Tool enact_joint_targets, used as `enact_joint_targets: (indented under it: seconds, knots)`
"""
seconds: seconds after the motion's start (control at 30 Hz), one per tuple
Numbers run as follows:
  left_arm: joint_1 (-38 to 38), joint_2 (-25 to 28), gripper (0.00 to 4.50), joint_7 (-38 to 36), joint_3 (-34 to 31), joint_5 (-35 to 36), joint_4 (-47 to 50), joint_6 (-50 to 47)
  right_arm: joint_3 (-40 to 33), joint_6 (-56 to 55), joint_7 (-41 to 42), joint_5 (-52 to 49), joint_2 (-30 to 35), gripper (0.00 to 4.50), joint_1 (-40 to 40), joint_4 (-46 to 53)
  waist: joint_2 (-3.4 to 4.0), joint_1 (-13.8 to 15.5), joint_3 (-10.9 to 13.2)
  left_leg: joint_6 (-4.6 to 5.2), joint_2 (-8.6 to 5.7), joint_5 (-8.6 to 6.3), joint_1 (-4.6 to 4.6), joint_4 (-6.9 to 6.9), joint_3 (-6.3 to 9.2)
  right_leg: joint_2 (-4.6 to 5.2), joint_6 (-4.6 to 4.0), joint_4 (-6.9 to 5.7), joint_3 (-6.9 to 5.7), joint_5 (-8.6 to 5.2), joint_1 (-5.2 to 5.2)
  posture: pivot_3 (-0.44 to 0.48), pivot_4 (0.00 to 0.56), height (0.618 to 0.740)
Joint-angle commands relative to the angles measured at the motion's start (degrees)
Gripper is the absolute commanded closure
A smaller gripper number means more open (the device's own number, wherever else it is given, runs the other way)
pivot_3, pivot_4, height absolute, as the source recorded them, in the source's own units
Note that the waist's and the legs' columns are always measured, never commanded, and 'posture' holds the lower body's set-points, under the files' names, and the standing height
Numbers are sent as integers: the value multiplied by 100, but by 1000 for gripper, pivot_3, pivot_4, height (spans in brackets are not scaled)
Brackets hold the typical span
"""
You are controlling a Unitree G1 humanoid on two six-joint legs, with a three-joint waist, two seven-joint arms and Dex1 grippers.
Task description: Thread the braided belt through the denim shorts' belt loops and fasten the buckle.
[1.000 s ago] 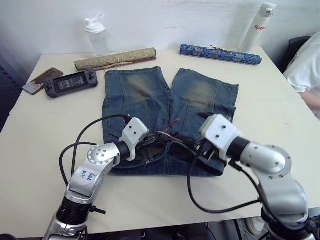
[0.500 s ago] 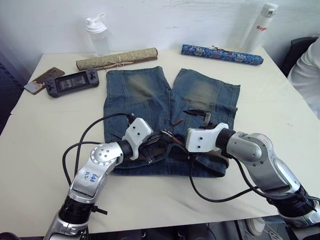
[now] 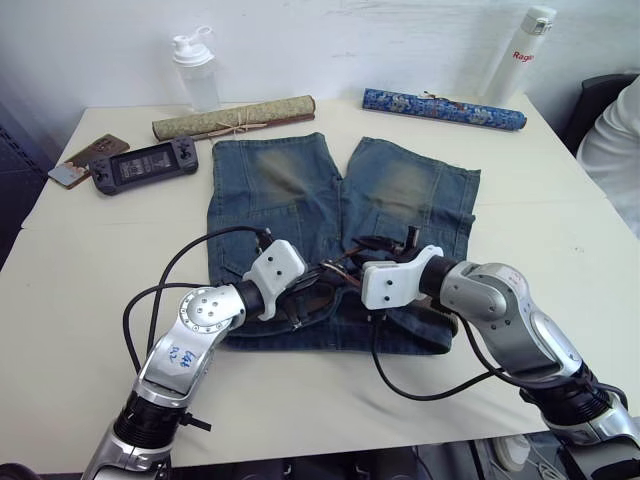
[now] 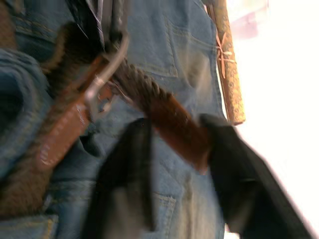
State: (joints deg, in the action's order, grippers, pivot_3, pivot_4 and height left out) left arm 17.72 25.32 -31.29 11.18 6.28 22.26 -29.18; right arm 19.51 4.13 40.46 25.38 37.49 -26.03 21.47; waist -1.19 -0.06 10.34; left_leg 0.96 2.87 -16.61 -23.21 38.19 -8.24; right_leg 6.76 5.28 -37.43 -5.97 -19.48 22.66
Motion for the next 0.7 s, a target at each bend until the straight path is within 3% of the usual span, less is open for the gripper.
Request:
enact_joint_targets:
  seconds: [0.03, 0.27, 0.37, 0.5, 0.7]
  knots:
    - [31, -50, 4500, -19, 31, -15, 192, 187, -18, -17, 26, 27, -96, 4474, 46, 123, 0, -1, 0, 0, 0, 0, 0, 0, 0, 0, 0, 0, 0, 0, 0, 0, 150, 717]
    - [0, -123, 4500, -17, -77, 10, 196, 372, -142, 101, 17, 34, -142, 4474, 133, 146, 0, -2, 0, 0, 0, 0, 0, 0, 0, 0, 0, -2, 0, 0, 0, 0, 150, 717]
    - [-41, -132, 3464, -156, -395, 351, 262, 316, -242, 167, -35, 49, -133, 4500, 214, 191, 0, 0, 0, 0, 1, 0, 0, 1, 0, 0, 0, -1, 0, 0, 0, 0, 150, 717]
    - [-61, 47, 1758, -481, -827, 875, 345, 143, -346, 268, -78, 54, -148, 4500, 319, 255, 0, -6, 0, 0, 2, 0, 0, 0, 0, 0, 0, -2, 0, 0, 0, 0, 150, 717]
    - [-222, 773, 1758, -1550, -1842, 2528, 263, -932, -389, 347, -107, 107, -189, 4500, 386, 298, 1, -19, 0, -2, 5, 1, 1, -1, 1, -3, 0, -4, 1, 0, 0, 0, 150, 717]
